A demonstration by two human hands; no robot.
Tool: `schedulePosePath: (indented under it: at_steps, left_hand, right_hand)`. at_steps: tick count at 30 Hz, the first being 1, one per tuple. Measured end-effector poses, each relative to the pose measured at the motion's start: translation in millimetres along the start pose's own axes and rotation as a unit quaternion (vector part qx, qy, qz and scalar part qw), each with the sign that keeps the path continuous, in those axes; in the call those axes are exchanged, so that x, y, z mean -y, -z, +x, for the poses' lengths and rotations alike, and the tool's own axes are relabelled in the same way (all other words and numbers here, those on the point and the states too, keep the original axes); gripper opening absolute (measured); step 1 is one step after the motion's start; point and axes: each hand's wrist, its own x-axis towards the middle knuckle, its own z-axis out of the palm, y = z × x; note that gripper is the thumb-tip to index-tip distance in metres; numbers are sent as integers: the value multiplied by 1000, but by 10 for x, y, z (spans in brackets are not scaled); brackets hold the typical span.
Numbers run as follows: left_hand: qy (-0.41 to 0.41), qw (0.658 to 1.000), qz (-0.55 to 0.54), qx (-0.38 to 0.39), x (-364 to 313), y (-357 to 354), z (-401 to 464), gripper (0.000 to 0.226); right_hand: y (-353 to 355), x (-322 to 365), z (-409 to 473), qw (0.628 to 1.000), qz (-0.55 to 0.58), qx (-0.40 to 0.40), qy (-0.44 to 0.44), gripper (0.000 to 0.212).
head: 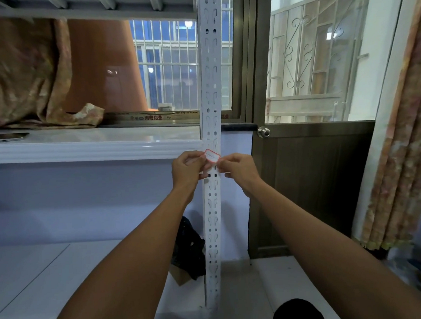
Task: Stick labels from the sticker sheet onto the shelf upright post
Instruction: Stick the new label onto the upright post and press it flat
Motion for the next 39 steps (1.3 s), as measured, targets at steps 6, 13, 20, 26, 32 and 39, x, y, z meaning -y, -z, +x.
schedulePosePath:
  at_steps: [6,13,20,26,32,39]
  left_hand:
    - [12,1000,-18,1,9,11,-69,13]
    - [42,999,-28,6,27,-39,-119,16]
    - [1,997,59,-54,70,-84,-61,6]
    - [2,993,79,-86,108,-82,-54,7]
    - [-11,991,94,-91,104,-80,-35,10]
    - [-13,988,105,-113,54,-151,-49,11]
  right_hand:
    - [-30,-8,-33,998,66,-8,-7,17]
    - [-42,-67,-34,994,102,-7,-32,9]
    - [-66,-67,-25,999,33,-33,6,7]
    - [-107,-58,34,998,2,-51,21,10]
    - [-120,-42,61,993,-57,-96,39,16]
    - [-200,-8,67,987,-80,-128,53,16]
